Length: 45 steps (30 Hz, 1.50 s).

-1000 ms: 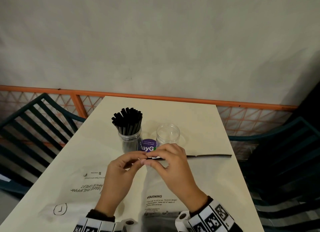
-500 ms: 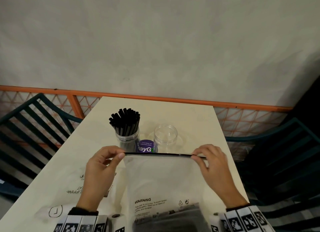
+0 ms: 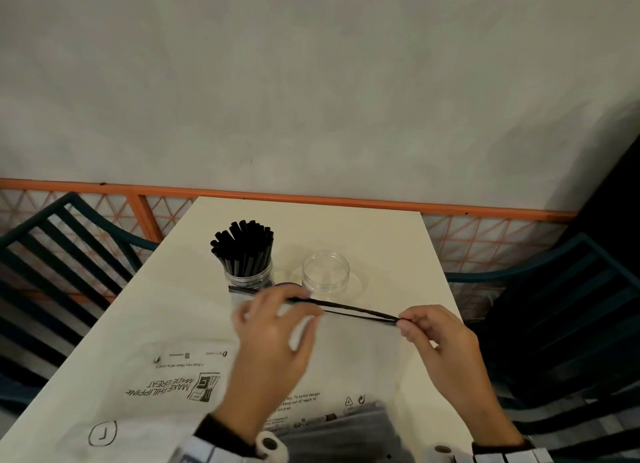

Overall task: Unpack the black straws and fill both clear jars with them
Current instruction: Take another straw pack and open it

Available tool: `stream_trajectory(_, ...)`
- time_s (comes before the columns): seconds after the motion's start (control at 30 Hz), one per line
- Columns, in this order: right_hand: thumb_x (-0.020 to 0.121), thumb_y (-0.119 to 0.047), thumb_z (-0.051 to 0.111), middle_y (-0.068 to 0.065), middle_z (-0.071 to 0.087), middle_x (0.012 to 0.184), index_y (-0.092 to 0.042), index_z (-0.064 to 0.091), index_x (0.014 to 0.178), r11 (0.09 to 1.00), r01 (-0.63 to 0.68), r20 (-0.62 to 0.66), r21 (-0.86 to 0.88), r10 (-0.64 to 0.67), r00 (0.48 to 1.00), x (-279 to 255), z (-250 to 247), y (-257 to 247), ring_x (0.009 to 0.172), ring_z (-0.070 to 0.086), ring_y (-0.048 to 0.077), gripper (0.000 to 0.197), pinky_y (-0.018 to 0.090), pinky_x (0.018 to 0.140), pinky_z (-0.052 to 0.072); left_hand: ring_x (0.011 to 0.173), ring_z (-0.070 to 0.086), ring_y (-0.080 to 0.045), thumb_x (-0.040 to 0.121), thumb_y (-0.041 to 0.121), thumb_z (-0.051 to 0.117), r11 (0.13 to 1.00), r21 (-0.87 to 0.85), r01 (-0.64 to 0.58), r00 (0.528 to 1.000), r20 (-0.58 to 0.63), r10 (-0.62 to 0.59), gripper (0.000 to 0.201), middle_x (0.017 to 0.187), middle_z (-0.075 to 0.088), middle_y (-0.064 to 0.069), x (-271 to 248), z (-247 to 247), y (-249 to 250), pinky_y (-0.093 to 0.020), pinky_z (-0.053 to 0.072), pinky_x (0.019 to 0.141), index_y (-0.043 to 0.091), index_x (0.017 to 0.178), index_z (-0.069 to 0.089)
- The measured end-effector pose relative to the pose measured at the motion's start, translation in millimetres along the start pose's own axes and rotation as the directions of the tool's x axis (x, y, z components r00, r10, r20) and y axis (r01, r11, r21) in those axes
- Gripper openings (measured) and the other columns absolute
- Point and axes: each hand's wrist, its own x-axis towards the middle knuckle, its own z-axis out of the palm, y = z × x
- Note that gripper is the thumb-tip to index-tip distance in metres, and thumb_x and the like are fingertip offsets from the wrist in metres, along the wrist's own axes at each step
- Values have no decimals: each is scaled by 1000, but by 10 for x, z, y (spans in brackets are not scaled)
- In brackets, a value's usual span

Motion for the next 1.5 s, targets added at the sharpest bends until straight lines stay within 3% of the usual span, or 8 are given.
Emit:
stream_trajectory(0.23, 78, -10, 70, -14, 62, 93, -39, 61, 75, 998, 45, 2, 49, -45, 999, -84, 49, -152, 79, 63, 9, 30, 18, 69, 51, 84, 55, -5, 86, 42, 44, 986, 107, -129, 980, 168, 110, 25, 86, 59, 17, 75, 343, 109, -26, 20, 80, 33, 77, 66)
stream_trajectory(0.47, 78, -8, 70, -11, 63, 93, -30, 65, 77, 997, -62, -132, 44, 68, 989, -43, -186, -38, 84, 61, 4, 22, 2, 67, 45, 111, 37, -32, 74, 32, 67, 855, 350, 382, 906, 43, -422, 13, 125, 51, -13, 160, 16, -270, -54, 31, 92, 22, 73, 75)
stream_trajectory(0.7, 71, -16, 78, -5, 58, 91, -21, 70, 82, 966, -239, -129, 100, 251, 959, 16, 106, -69, 74, 64, 5, 15, -3, 65, 44, 73, 53, -10, 82, 7, 59, 859, -148, 491, 847, 314, -430, 32, 97, 61, -2, 99, -64, -246, -10, 40, 66, 19, 111, 65)
stream_trajectory(0.87, 74, -10, 76, 5, 62, 85, -13, 69, 92, 920, -393, -74, -7, 391, 917, 29, 267, 68, 67, 58, 4, 20, 0, 64, 43, 70, 62, -13, 81, -11, 51, 267, -685, 678, 697, 484, -529, 30, 75, 71, -1, 91, 26, -226, -17, 53, 63, 10, 92, 69)
stream_trajectory(1.03, 86, -5, 61, 14, 68, 74, -2, 63, 85, 610, -640, 189, 468, 638, 747, 34, 173, 95, 65, 65, 20, 4, 25, 60, 58, 55, 63, -16, 47, 1, 71, -385, -714, 585, 601, 700, -385, 39, 66, 66, -5, 78, -73, -467, -26, 56, 51, 8, 84, 60)
stream_trajectory(1.27, 75, -1, 60, 12, 72, 77, -6, 63, 92, 15, -726, 620, 688, 507, 598, 83, 38, -12, 62, 69, 21, 18, 30, 54, 59, 60, 42, -16, 77, -8, 55, 368, -646, 669, 703, 388, -597, 20, 70, 46, -5, -22, 73, -546, -29, 41, 60, 12, 76, 49)
stream_trajectory(1.37, 48, -6, 83, 15, 72, 86, -6, 69, 82, -29, -698, 638, 716, 434, 636, 87, 25, -3, 72, 71, 27, 37, 40, 63, 61, 71, 58, -23, 79, 3, 64, 592, -473, 653, 747, 269, -608, 13, 88, 60, -6, -46, 66, -618, -39, 49, 76, 13, 75, 57)
stream_trajectory(1.5, 89, -18, 52, 18, 65, 108, -3, 58, 111, 177, -696, 550, 696, 491, 675, 62, 49, 33, 94, 65, 26, 27, 38, 72, 59, 73, 63, -25, 76, 10, 71, 592, -438, 677, 725, 255, -640, 4, 77, 70, -9, -75, 34, -693, -38, 55, 74, 10, 73, 68)
